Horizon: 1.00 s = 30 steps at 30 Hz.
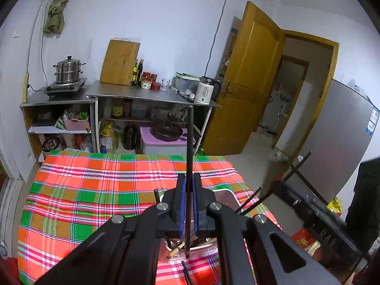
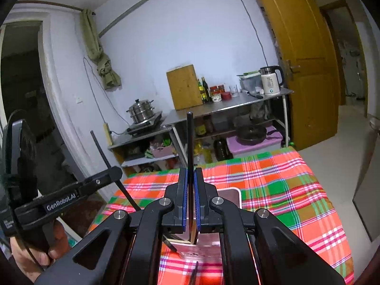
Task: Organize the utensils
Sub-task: 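Lower the black chopsticks into the basket and open both tools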
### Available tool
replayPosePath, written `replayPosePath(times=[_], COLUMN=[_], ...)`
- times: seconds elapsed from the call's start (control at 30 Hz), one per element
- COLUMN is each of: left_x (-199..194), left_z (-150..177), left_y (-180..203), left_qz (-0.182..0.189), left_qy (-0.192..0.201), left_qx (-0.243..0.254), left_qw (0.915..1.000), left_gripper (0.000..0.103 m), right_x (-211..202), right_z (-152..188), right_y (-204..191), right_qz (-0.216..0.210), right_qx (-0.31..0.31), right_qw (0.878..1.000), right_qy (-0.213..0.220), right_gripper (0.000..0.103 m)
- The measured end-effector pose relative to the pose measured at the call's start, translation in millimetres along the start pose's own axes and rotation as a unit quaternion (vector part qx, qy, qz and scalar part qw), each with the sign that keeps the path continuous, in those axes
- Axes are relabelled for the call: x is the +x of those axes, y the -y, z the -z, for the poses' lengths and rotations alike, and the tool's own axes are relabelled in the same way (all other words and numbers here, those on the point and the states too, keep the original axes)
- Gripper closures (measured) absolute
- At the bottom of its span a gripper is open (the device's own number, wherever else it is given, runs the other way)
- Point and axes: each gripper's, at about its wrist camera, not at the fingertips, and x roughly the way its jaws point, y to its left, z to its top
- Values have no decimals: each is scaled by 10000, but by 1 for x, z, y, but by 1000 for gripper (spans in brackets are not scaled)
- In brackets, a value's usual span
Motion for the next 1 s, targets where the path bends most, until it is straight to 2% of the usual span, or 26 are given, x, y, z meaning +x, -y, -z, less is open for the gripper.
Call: replayPosePath(times=[0.23,0.33,0.63,0.87,1.0], left_x=[-14,-10,22,37,38], left_z=[-22,-20,13,35,42], left_y=[5,6,-11,-14,-15], left_qz=[144,91,7,-106,-134], left_qy=[246,250,-303,-796,-885], left_qx=[-10,62,-112,14,41], left_qw=[9996,9996,9995,9968,9960], left_gripper=[97,97,97,97,96], right_x=[6,8,19,36,40], right_z=[2,1,17,35,41], right_y=[4,3,4,5,5], right_qz=[-23,-13,-2,48,4], right_qx=[63,44,33,-3,-44], right_qw=[10000,10000,9996,9979,9967], right_qy=[-40,-42,-281,-649,-807], right_gripper=[98,98,98,98,98])
